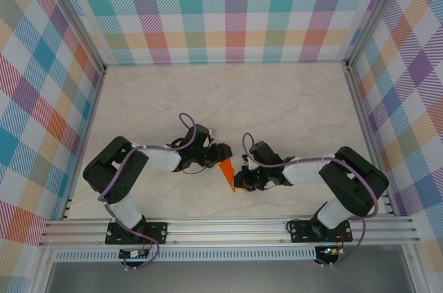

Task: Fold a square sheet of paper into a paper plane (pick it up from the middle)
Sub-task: Fold the wing for the fifth time at the center of the table.

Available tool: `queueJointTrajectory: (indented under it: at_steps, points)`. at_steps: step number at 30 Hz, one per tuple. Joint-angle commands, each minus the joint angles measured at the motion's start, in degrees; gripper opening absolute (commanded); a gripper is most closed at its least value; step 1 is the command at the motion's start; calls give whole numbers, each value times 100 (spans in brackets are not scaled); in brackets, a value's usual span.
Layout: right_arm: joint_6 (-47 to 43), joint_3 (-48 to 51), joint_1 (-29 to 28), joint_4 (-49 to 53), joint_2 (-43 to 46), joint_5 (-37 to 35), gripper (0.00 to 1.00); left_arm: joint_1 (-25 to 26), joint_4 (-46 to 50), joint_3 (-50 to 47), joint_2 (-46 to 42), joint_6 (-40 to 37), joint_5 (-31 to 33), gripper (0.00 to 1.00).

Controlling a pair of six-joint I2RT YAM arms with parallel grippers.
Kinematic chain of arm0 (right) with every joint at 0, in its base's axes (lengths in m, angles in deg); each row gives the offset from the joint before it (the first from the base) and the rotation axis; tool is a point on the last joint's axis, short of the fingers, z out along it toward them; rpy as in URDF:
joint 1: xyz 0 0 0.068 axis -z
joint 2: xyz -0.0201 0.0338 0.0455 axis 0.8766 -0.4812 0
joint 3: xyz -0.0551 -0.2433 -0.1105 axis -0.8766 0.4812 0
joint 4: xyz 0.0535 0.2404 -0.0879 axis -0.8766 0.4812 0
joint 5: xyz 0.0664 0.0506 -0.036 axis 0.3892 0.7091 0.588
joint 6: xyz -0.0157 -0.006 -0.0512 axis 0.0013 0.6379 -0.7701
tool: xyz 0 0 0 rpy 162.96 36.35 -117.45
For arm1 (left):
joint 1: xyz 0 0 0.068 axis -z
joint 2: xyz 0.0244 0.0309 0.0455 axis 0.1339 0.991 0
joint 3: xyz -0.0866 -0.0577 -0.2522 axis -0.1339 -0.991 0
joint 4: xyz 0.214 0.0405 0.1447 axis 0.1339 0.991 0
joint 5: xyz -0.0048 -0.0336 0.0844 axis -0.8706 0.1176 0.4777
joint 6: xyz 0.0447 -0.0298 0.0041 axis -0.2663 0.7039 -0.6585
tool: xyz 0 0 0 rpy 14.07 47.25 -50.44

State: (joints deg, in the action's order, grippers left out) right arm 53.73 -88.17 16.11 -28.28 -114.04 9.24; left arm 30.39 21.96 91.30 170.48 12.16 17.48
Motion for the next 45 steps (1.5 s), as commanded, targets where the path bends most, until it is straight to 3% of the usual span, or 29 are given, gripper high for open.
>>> queueJointTrajectory:
  at_steps: [1, 9, 19, 22, 40, 45]
  points:
    - [-223, -230, -109, 860, -233, -251, 7, 32, 512, -20, 193, -35, 208, 53]
    - [-243, -328, -259, 1449, -228, -650, 6, 27, 561, -21, 142, -42, 226, 52]
    - [-255, -442, -304, 1535, 995, -949, 9, 33, 578, -24, 174, -52, 225, 52]
    - [-193, -363, -304, 1141, 1191, -810, 12, 35, 578, -20, 188, -52, 224, 52]
    - [82, -554, -234, 27, -118, -174, 8, 31, 644, -11, 164, -80, 194, 52]
    - [221, -28, -234, -353, -479, 86, 8, 32, 699, -1, 161, -89, 221, 52]
